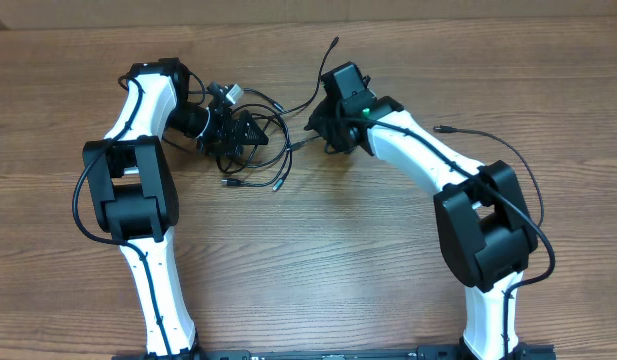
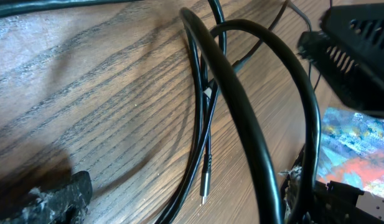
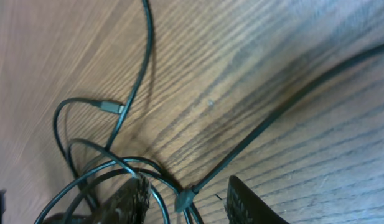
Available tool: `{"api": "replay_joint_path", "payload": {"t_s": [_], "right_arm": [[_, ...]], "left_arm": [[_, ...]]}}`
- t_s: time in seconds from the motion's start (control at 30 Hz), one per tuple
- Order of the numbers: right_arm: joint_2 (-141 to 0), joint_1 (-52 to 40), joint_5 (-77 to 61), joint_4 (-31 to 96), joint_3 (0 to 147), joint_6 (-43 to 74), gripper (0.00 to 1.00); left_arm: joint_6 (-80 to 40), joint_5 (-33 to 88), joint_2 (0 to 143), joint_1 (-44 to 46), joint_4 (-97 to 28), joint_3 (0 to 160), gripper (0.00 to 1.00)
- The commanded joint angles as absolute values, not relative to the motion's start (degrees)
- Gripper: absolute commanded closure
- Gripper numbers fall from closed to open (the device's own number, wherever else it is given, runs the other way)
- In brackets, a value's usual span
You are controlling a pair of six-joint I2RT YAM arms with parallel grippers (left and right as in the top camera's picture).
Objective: Untangle cables
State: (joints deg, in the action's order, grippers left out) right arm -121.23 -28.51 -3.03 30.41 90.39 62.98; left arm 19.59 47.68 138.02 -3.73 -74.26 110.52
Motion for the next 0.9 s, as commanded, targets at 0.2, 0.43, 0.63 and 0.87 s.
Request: {"api": "replay_joint_path", "payload": {"t_s": [0.2,0.43,0.63,0.87], "right_arm": [[-125.56,-31.46,1.04,28.69,89.95,69.25,0.59],[-127.50,-31.48,2.09,28.69,89.95,69.25,0.60],[-128.40,-31.48,3.42,27.81,89.95,69.23,0.64],[-128.29,-30.41,4.23,28.25,89.97,68.99,0.96]], "left_arm": [[19.03,47.62,137.71,-3.18,-74.19,110.74,0.00],[19.03,47.62,137.71,-3.18,-74.19,110.74,0.00],[19.03,47.62,137.71,-3.18,-74.19,110.72,0.00],[19.03,47.62,137.71,-3.18,-74.19,110.72,0.00]]}}
